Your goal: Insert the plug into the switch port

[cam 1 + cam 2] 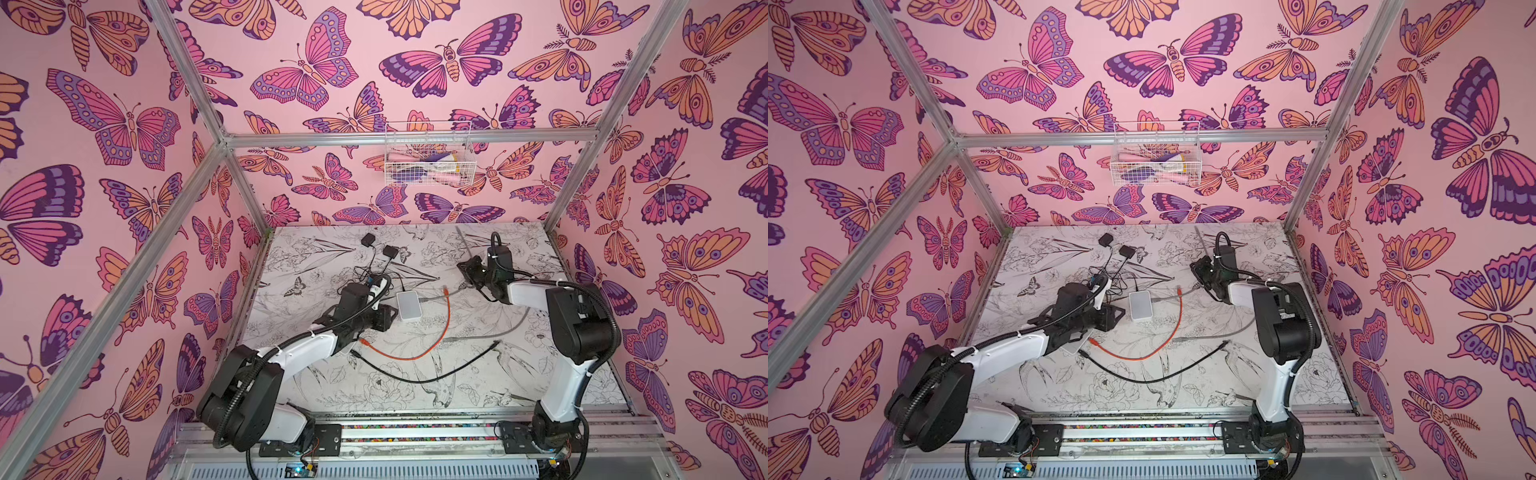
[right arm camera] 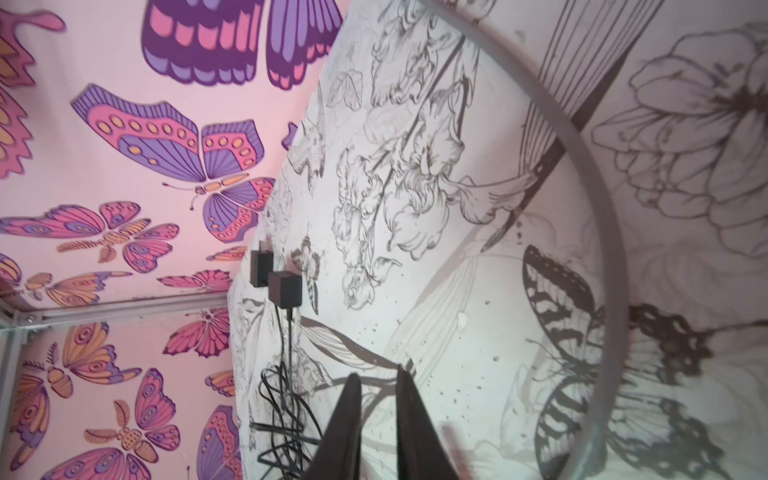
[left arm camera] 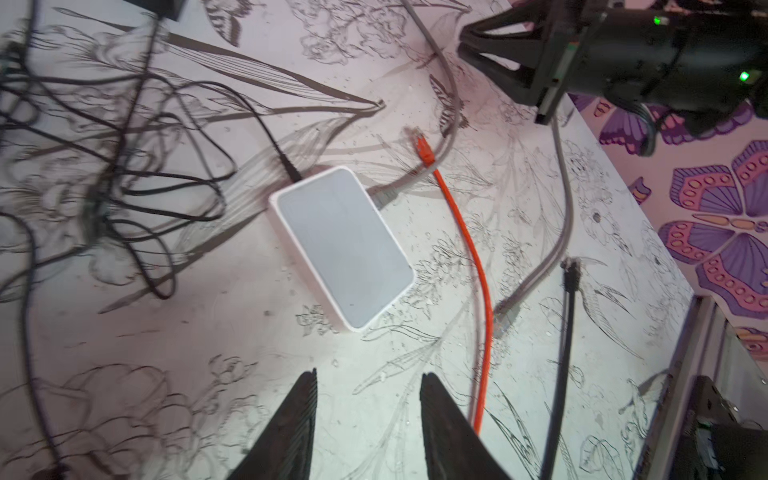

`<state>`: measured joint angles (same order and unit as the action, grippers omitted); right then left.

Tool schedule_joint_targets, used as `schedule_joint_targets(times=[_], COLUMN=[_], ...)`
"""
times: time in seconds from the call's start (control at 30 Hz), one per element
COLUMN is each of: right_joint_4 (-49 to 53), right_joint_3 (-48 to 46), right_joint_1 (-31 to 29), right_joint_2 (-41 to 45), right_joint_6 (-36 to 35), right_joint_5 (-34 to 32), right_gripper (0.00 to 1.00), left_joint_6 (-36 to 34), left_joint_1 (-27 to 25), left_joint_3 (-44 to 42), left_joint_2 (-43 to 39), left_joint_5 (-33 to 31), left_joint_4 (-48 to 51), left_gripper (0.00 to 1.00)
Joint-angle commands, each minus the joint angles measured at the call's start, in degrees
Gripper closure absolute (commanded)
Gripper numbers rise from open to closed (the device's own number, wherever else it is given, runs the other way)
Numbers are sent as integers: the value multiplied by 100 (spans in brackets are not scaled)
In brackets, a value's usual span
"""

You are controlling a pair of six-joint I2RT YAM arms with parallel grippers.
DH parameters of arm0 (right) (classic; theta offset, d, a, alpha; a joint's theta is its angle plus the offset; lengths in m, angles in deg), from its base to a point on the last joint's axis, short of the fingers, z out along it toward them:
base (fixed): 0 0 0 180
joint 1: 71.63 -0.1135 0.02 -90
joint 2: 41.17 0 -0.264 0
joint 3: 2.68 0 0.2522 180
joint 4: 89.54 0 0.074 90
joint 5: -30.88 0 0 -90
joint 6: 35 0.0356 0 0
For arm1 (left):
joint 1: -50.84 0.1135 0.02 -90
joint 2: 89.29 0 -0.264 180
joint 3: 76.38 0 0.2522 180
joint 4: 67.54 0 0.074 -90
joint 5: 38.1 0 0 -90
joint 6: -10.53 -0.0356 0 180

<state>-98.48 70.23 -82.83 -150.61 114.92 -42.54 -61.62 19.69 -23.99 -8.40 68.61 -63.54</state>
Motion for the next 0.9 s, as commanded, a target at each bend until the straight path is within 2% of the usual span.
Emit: schedule_joint_targets(times=[0.0,0.07,0.13,0.37,0.7,0.87], right_joint_4=[232,283,248,-150,-450,-642], right_joint_3=[-336,-619,-833,-1036,-821,-538], right_joint_1=[-94,-100,-124,-165,-246,-294], right_joint_2=[291,521,658,317,-254,-608], right_joint_6=[-190,-192,-209,91,455,647], right_joint_5=[-148,-303,-348,-142,-146,-41], right_gripper=[63,52,50,48,46,54], left_joint_6=[-297,-258,-264,-27,181,270], left_joint_1=[-421,-589,-837,-1417,-1863,-1937], left_joint_3=[74,176,372,913,1019,1076], left_joint_2=[26,173,461,1428,2004,2210], left_joint_5=[-148,-114,-61,88,164,321], left_joint_4=[267,273,282,265,197,108], left_gripper=[55,55,54,54,53,53])
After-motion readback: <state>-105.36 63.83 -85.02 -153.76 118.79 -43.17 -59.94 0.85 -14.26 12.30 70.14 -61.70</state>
